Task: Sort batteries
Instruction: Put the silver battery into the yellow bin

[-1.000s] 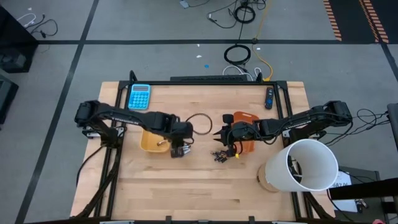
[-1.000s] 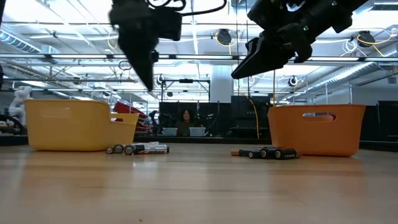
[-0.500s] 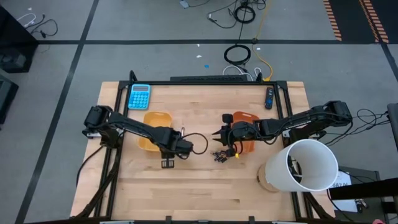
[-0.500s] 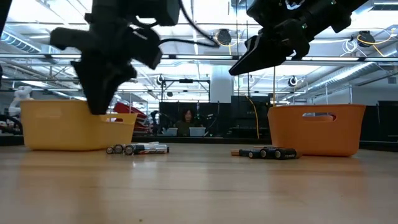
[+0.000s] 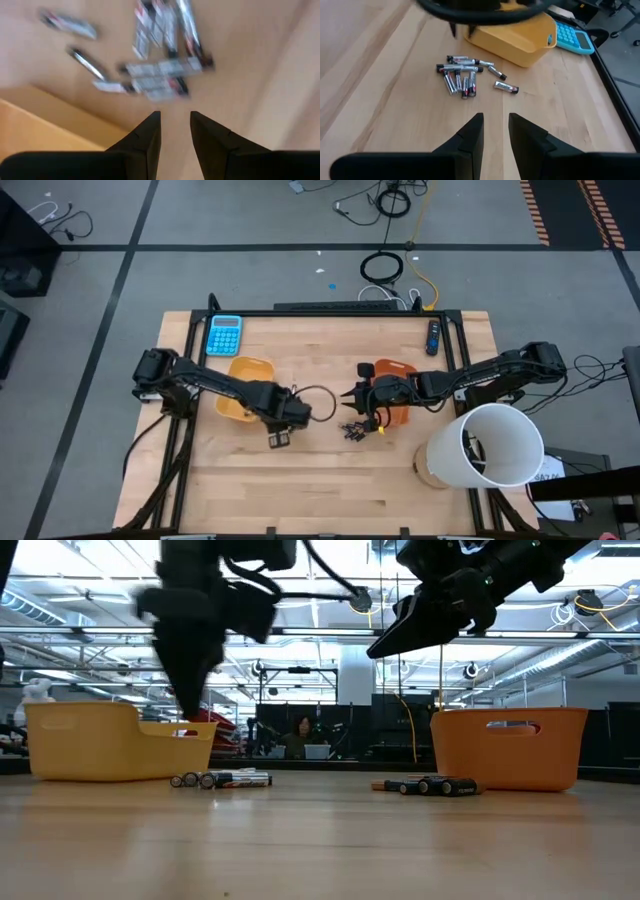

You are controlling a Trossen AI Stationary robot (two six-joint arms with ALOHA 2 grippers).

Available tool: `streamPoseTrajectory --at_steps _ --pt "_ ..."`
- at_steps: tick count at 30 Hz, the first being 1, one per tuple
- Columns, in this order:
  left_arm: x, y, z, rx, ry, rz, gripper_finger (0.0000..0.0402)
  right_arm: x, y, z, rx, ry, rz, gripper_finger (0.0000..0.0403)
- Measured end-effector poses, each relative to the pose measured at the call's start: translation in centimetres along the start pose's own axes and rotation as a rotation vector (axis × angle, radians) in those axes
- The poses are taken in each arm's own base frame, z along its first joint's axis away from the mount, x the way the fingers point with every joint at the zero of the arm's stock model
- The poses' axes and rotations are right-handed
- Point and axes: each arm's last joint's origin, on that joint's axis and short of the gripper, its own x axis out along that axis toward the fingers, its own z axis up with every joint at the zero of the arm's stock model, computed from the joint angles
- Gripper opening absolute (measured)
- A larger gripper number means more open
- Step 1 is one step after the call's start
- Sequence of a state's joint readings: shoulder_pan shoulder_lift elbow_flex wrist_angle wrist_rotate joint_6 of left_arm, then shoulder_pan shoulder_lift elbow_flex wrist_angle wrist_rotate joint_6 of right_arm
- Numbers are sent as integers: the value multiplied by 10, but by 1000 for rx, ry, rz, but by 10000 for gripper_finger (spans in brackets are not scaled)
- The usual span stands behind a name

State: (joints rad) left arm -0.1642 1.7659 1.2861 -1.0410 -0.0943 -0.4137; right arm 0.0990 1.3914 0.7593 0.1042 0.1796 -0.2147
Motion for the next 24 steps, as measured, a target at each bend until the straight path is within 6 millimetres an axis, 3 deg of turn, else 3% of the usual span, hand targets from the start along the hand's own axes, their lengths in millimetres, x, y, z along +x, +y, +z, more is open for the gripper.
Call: streamPoseTrajectory --at_steps 5,9,12,19,24 --pt "10 30 21 -141 -60 27 115 -1 2 -1 -11 20 -11 84" --pt "12 47 33 -156 -112 4 129 -15 1 1 -38 54 -82 84" --pt "13 54 37 -70 -132 0 162 -25 -1 2 -41 26 -77 84" --pt "30 62 42 133 -87 28 274 -27 -5 -22 -23 -37 -47 84" --pt "46 63 45 304 -37 59 301 -27 -6 -27 -10 -32 -33 84"
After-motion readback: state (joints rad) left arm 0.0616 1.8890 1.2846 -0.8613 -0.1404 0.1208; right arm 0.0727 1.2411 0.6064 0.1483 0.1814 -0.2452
